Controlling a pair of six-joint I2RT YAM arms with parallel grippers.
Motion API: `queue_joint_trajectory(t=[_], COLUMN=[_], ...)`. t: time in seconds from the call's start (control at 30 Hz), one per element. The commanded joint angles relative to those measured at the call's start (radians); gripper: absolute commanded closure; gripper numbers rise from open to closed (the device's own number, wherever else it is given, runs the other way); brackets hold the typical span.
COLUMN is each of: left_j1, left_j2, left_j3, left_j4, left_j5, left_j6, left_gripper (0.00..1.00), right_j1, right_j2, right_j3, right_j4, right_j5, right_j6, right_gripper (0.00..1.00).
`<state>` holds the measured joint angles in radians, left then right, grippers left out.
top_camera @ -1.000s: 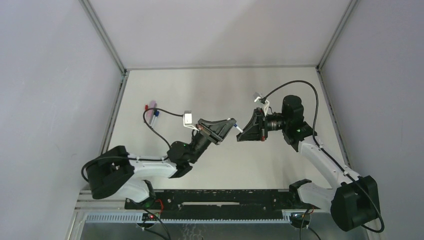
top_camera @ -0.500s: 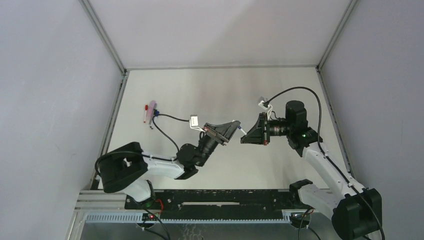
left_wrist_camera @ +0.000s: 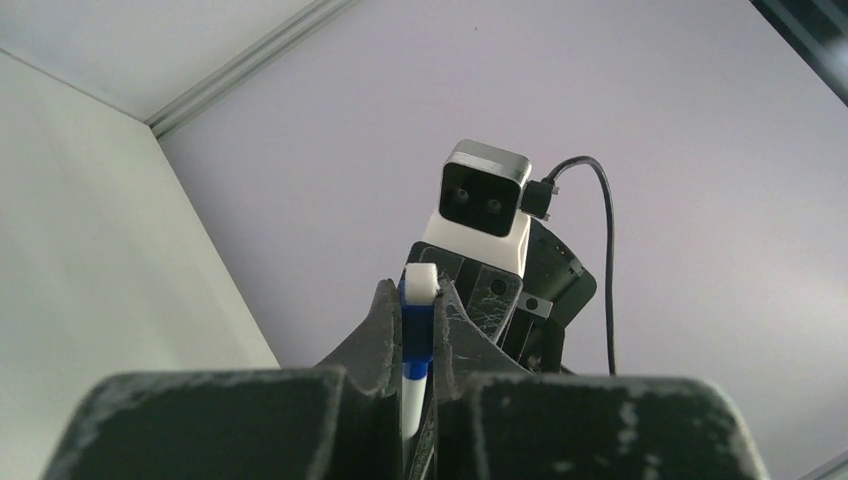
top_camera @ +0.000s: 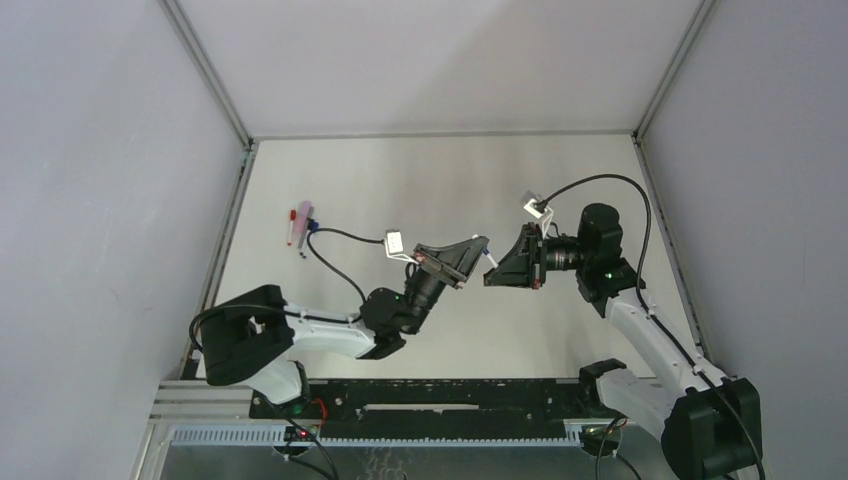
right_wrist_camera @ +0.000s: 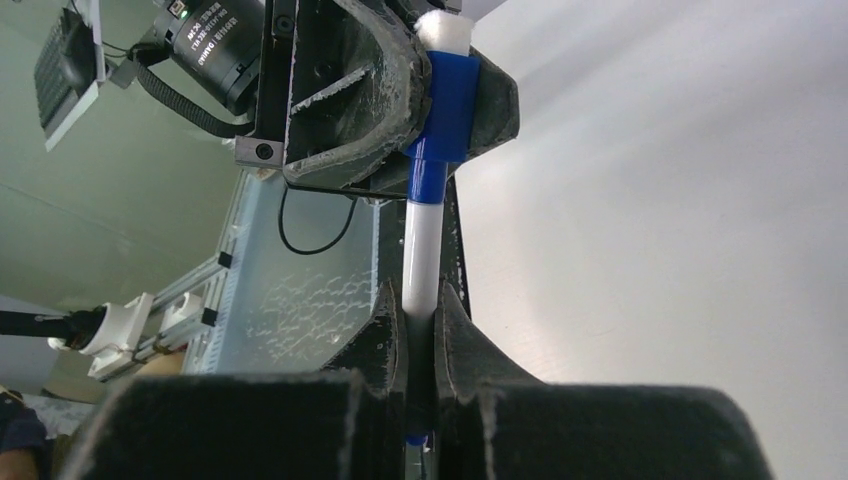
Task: Insert the pens into the pen caps
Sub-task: Press the pen cap onto the pen.
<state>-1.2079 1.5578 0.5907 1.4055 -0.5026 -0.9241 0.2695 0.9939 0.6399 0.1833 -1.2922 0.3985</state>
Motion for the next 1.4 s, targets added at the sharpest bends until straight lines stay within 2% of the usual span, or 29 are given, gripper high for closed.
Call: queue_joint_trajectory(t=[0.0,0.2,0.33,0.6,0.8,0.87,1.03,1.2,1.37], left_j1=[-0.176,-0.176,-0.177,-0.177,-0.174,-0.175,-0.176,-0.174,-0.167], left_j2=[0.084,0.03,-0.004,-0.084,-0.196,-0.244,-0.366,-0.514,-0.688], left_j3=[-0.011,-0.103,-0.132,-0.167,-0.261,-0.287,-0.327,-0.339,-0.299], left_j4=[-0.296,-0.176,-0.143,-0.124,-0.098,-0.109,-0.247,-0.468,-0.759], left_j5=[0.43,0.308,0.251,0.161,0.039,0.03,0.042,0.048,-0.065], left_j6=[0.002,0.062,0.107,0.172,0.207,0.234,0.311,0.421,0.566], left_gripper=[1.0,1.0,0.96,0.71,0.39,0.33,0.28,0.22,0.13], right_j1=[0.059,0.046,0.045,0.06,0.066,0.066,0.061,0.043,0.023], right_j2=[-0.011,-0.02,-0.019,-0.007,-0.005,-0.004,-0.004,-0.005,-0.004], right_j3=[0.055,0.055,0.064,0.078,0.083,0.09,0.101,0.102,0.102], right_j4=[0.181,0.151,0.113,0.035,0.014,-0.011,-0.066,-0.104,-0.158], right_j5=[0.08,0.012,-0.013,-0.055,-0.076,-0.077,-0.084,-0.078,-0.058], right_j6=[-0.154,-0.224,-0.27,-0.355,-0.384,-0.397,-0.461,-0.511,-0.587], right_gripper=[1.0,1.0,1.0,1.0,1.0,1.0,1.0,1.0,1.0])
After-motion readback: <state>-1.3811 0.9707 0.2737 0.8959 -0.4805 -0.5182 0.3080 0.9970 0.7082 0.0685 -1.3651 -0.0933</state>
